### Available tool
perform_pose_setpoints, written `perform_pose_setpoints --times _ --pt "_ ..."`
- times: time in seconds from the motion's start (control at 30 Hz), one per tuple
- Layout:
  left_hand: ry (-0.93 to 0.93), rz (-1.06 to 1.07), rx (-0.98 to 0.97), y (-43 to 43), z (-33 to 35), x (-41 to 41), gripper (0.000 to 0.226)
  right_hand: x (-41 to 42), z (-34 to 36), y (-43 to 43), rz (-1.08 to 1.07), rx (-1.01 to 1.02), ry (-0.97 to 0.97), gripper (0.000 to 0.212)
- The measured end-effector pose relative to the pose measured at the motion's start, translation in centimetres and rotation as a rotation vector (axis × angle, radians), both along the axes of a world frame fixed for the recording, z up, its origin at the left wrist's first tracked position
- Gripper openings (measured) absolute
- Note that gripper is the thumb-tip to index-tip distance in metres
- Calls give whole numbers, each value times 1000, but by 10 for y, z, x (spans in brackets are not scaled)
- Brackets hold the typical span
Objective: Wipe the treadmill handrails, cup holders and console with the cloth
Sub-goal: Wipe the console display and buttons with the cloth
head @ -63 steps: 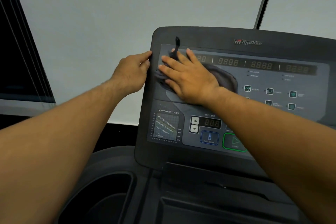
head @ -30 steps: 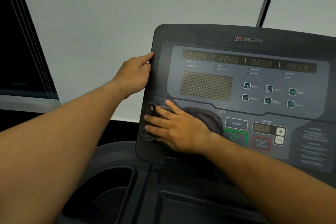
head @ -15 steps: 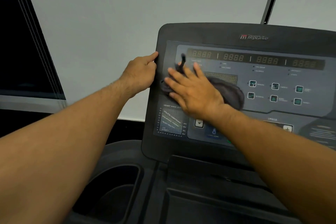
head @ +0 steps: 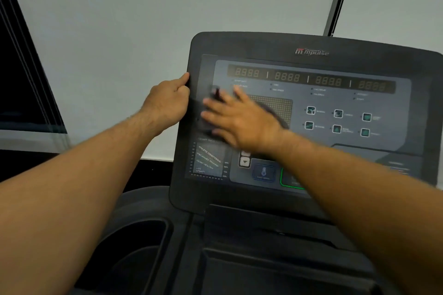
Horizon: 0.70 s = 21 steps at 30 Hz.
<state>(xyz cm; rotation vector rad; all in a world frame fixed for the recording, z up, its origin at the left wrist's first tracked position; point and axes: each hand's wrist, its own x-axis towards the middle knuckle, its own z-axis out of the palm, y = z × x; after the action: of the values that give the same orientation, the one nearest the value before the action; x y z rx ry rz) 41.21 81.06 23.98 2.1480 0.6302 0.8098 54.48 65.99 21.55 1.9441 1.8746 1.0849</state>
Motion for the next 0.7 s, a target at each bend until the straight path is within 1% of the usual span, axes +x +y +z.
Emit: perform_pose_setpoints --times 0.1,0.17,0.2,0.33,0.43,0.5,0.6,0.63,0.7 --pt "3 -22 -42 -1 0 -1 54 17 33 3 -122 136 59 54" --pt "-10 -21 -53 -2 0 -1 52 13 24 6 -200 213 72 54" --pt "-20 -16 -56 -2 -1 -1 52 7 15 5 -201 230 73 54" --pt "-40 5 -53 -3 -1 1 54 -22 -32 -5 -91 118 54 53" --pt "-27 12 -33 -4 -1 2 51 -40 -71 -21 42 16 81 49" --pt "-11 15 -15 -5 -3 3 49 -41 -85 -30 88 -58 60 48" --pt "-6 25 4 -5 -3 4 50 -26 -65 -34 109 -117 11 50" --pt "-2 29 9 -5 -3 3 50 -17 -52 -33 83 -111 -10 51" --pt "17 38 17 -7 -6 2 50 7 -18 -33 4 -37 -18 53"
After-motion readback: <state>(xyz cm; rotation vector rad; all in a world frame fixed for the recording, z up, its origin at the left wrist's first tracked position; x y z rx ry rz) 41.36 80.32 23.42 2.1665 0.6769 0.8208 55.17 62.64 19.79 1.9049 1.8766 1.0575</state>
